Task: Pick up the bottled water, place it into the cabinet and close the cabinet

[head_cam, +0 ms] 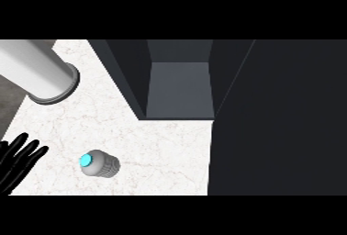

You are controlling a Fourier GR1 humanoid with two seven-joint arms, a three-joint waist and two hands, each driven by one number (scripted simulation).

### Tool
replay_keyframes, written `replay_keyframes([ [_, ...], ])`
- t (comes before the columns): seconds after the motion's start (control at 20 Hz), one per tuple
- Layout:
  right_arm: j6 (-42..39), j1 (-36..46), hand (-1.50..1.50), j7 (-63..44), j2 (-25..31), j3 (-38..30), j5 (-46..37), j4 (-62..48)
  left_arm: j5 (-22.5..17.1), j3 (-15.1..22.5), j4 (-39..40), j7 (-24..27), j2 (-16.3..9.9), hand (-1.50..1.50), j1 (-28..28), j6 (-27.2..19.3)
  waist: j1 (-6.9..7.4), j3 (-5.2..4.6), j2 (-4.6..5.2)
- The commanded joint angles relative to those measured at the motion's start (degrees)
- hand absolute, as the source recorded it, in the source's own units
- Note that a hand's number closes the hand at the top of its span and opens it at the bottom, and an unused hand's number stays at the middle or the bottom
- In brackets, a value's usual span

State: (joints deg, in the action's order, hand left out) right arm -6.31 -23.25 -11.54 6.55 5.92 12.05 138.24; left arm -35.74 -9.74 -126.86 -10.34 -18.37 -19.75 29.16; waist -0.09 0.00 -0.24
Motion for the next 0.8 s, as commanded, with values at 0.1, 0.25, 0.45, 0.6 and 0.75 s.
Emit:
replay_keyframes([
  [0.1, -3.7, -10.7, -1.50, 2.3, -0.1, 1.6, 1.8, 7.4, 3.9, -1.4, 1.8, 1.9, 2.8, -1.50, -3.6, 3.5, -0.26, 0.00, 0.01],
  [0.25, -2.1, -11.6, -1.50, 0.3, -0.8, 3.5, 0.8, 9.9, 3.3, -2.6, 2.3, 2.0, 3.1, -1.50, -3.3, 4.6, -0.30, -0.01, 0.05],
  [0.45, -2.9, -13.8, -1.50, 3.0, -0.6, 2.3, 1.0, 9.2, 7.9, -3.2, 5.9, 2.9, 5.3, -1.50, 0.3, 2.2, -0.72, 0.00, 0.09],
  [0.6, -4.3, -16.6, -1.50, 5.6, -1.2, 4.3, -0.8, 9.5, 14.8, -2.3, 9.0, 7.6, 8.5, -1.50, -1.9, 5.0, -0.61, -0.02, 0.03],
  [0.75, -4.1, -16.1, -1.50, 4.4, -0.7, 3.7, -0.2, 10.1, 18.8, -4.4, 18.2, 11.7, 7.9, -1.50, 3.9, 5.1, -0.79, -0.06, 0.12],
])
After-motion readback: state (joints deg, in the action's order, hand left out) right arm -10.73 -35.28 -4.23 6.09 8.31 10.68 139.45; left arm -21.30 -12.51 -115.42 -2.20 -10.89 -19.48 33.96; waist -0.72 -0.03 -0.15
